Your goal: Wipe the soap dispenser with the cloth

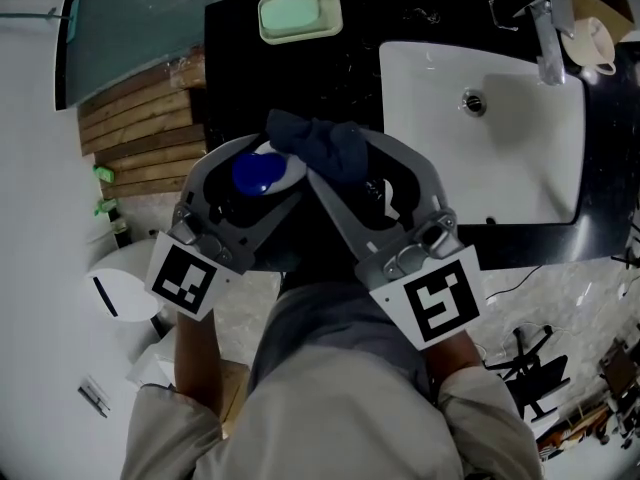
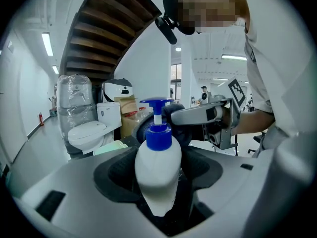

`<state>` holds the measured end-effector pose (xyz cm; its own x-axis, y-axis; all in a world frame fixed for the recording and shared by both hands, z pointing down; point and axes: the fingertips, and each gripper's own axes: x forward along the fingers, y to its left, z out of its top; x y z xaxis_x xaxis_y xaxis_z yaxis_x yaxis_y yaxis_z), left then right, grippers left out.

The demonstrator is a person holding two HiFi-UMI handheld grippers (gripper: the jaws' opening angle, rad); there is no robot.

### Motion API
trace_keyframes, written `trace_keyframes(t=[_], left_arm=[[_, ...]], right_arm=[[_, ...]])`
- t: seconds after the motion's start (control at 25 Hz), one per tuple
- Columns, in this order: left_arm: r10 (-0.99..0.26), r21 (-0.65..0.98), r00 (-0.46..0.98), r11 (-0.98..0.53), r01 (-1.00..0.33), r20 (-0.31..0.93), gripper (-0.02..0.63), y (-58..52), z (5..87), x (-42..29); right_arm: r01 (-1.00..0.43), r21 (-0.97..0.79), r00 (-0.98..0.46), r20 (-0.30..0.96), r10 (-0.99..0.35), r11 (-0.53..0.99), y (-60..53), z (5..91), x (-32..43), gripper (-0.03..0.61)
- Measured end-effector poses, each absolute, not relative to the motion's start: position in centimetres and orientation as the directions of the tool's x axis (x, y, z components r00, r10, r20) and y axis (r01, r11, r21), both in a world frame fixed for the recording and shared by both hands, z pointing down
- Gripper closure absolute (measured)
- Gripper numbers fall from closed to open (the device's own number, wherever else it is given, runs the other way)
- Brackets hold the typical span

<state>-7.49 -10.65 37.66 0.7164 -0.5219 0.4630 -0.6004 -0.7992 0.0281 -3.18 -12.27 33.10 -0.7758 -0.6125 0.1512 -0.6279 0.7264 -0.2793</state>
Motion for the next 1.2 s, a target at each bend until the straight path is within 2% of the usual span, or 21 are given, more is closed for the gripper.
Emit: trace_keyframes(t=[1.2], left_arm=[[-0.548, 0.041, 0.72, -0.783, -0.621, 0.425, 0.342, -10.0, 38.0, -7.3]], right_arm=[[-0.649, -0.293, -0.76, 0.224, -0.61, 0.702, -12.1, 36.8, -2.6, 0.416]])
